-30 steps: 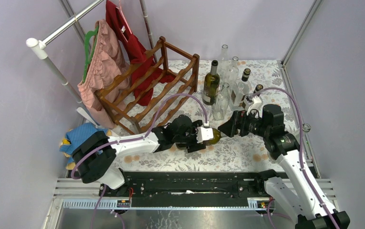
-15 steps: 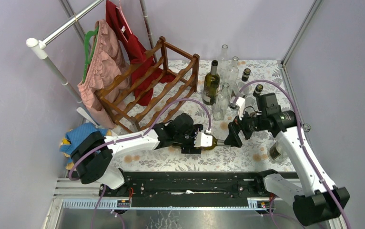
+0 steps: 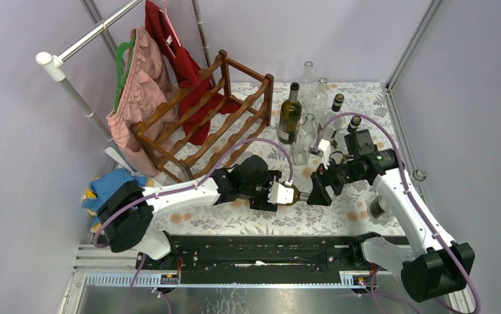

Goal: Put the wine bottle on the wine rack
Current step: Pick up the wine bottle from the center of the board.

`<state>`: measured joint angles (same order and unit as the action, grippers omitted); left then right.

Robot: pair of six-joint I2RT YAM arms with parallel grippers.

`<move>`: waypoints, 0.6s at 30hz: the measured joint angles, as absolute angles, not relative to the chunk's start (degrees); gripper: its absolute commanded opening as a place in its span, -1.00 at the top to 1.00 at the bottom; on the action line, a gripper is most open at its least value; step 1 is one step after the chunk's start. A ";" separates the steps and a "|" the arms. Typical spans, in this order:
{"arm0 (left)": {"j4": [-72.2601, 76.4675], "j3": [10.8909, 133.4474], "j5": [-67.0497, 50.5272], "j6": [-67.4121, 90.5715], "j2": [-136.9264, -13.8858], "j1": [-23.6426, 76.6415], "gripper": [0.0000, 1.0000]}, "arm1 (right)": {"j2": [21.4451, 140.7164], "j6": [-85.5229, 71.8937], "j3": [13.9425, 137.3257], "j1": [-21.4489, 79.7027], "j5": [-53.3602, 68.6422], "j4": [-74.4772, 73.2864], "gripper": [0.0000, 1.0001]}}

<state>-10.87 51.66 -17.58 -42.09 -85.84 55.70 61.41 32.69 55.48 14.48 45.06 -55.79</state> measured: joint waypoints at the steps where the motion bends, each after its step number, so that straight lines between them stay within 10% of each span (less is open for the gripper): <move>1: -10.87 51.66 -17.45 -42.22 -85.82 55.72 1.00 | 61.91 32.69 55.48 14.59 45.01 -55.83 -0.64; 18: -13.50 54.15 -16.45 -43.29 -84.31 55.83 1.00 | 67.77 29.45 55.48 20.58 42.70 -53.98 -0.28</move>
